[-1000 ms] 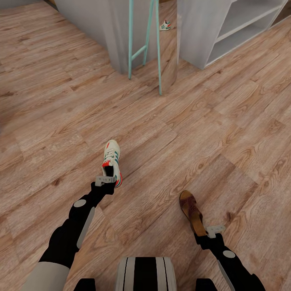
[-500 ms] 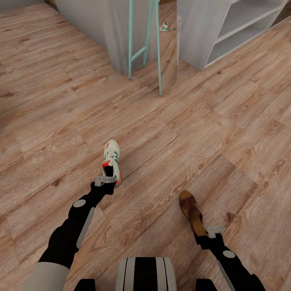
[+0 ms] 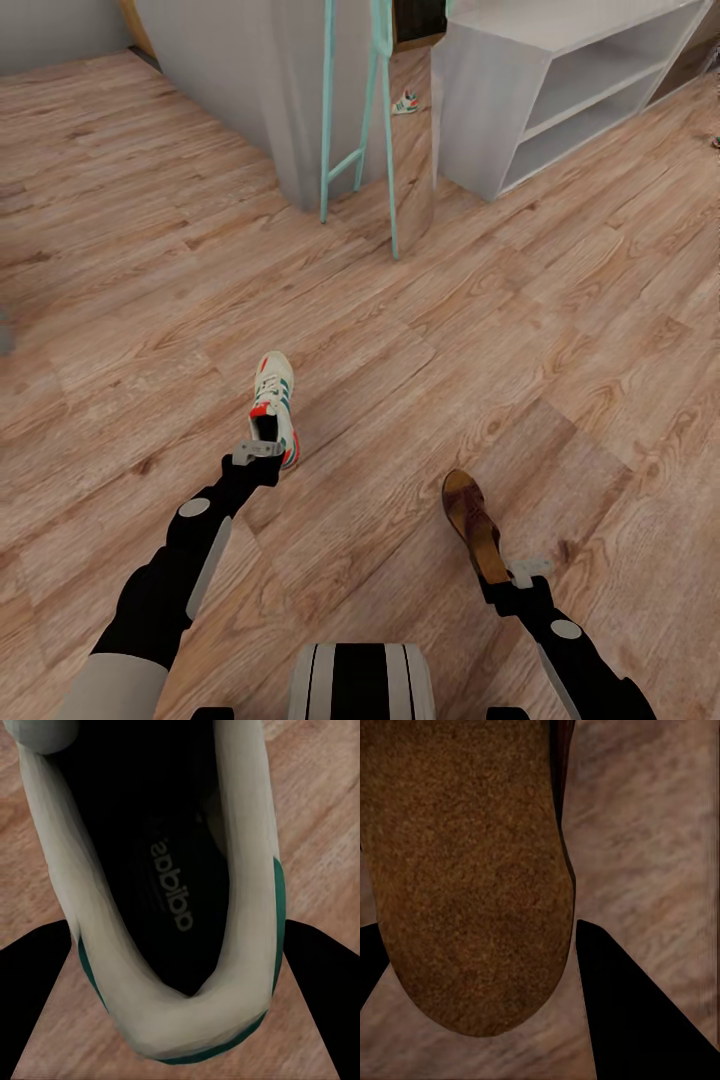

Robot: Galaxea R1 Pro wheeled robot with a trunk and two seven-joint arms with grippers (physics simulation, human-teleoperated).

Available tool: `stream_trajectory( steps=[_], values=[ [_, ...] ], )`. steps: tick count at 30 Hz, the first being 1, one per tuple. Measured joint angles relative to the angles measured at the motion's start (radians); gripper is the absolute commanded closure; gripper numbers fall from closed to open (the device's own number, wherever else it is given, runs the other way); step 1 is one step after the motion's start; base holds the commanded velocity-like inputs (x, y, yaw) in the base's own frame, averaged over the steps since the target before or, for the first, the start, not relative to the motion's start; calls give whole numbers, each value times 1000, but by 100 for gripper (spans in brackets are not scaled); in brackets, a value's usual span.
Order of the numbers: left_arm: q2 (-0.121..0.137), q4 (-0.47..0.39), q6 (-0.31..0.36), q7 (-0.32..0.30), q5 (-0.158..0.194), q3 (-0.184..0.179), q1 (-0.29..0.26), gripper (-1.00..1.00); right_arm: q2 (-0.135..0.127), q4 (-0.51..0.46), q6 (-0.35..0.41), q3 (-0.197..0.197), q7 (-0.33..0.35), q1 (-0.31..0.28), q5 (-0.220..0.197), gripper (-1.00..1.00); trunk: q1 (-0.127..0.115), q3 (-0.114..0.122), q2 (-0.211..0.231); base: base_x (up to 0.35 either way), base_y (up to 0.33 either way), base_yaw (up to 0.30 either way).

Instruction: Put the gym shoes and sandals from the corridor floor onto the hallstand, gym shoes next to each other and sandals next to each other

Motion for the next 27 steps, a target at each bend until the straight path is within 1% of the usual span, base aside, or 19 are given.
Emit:
stream_trajectory(
  steps=[3, 10, 12, 15, 16, 17, 21, 22, 23, 27],
  values=[
    [1, 1, -1, 0, 0, 1, 11, 100, 0, 0, -4, 1, 0, 0, 0, 100, -1, 12, 1, 0, 0, 0],
    [3, 3, -2, 1, -3, 2, 15, 100, 0, -2, -4, -2, -2, 0, 0, 100, -5, 39, 2, 0, 0, 0],
    [4, 3, -3, 2, -4, 10, 30, 100, 0, -3, -4, -4, -3, 0, 0, 100, -5, 46, 3, 0, 0, 0],
    [5, 4, -4, 4, -5, 32, 51, 100, 0, -3, -4, -7, -3, 0, 0, 100, -7, 58, 4, 0, 0, 0],
    [6, 4, -5, 6, -11, 61, 71, 100, -1, -5, -4, -7, -3, 0, 1, 100, -7, 62, 4, 0, 0, 0],
    [6, 4, -5, 6, -6, 66, 76, 100, 0, -7, -5, -7, -4, 0, 1, 100, -8, 66, 4, 0, 0, 0],
    [9, 4, -11, 7, -8, 88, 103, 100, -1, -19, -5, -7, -5, 0, 2, 100, -9, 81, 5, 0, 0, 0],
    [21, 4, -20, 8, -12, 102, 120, 100, -1, -24, -5, -7, -7, 0, 3, 100, -10, 86, 5, 0, 0, 0],
    [30, 4, -23, 8, -9, 107, 132, 100, -1, -26, -5, -7, -8, 0, 4, 100, -10, 91, 5, 0, 0, 0],
    [48, 8, -35, 11, -6, 114, 171, 100, -3, -31, -5, -7, -9, 0, 4, 100, -12, 111, 6, 0, 0, 0]
  ],
)
